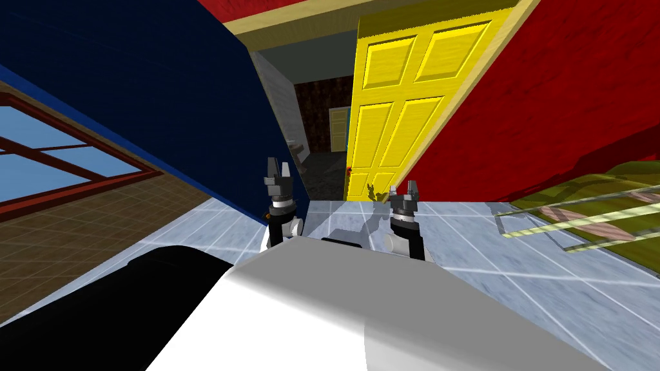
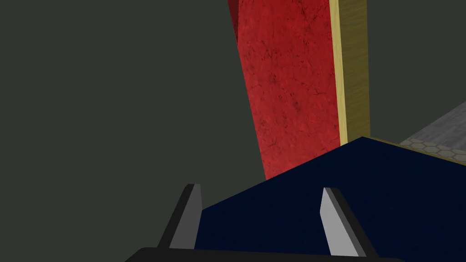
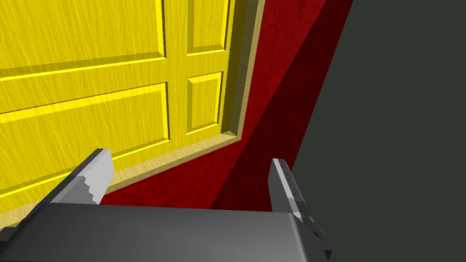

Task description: Pull the door open

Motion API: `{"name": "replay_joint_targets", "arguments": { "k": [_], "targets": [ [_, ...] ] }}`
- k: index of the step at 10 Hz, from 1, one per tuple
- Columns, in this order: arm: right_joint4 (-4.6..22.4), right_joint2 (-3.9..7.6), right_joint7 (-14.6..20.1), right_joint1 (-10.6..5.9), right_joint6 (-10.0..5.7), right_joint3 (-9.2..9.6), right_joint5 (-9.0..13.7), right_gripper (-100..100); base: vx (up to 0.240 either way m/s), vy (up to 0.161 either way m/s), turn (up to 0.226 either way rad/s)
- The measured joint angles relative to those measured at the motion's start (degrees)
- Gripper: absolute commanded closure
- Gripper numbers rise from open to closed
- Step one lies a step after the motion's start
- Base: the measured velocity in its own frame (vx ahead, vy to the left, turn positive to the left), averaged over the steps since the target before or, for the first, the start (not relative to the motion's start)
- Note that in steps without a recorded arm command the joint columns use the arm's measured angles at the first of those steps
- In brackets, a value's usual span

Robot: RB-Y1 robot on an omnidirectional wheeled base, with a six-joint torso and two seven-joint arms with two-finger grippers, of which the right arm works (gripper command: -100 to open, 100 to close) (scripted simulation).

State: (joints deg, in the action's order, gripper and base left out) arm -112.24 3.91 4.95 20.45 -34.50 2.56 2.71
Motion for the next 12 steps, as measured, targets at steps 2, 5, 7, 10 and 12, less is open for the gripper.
{"name": "replay_joint_targets", "arguments": {
  "k": [2,5,7,10,12],
  "targets": [
    [2.17,0.33,-0.47,-0.55,-0.26,0.06,0.22,-100,0.076,-0.012,0.043],
    [5.42,0.55,-1.32,-1.65,-0.36,0.24,0.5,-100,0.079,-0.014,0.038],
    [8.37,0.66,-1.91,-2.43,-1.05,0.41,0.66,-100,0.072,-0.016,0.05],
    [12.14,1.22,-2.47,-3.57,-1.6,0.25,1.18,-100,0.093,-0.02,0.044],
    [14.58,1.35,-3.05,-4.3,-1.9,0.34,1.4,-100,0.091,-0.01,0.039]
  ]
}}
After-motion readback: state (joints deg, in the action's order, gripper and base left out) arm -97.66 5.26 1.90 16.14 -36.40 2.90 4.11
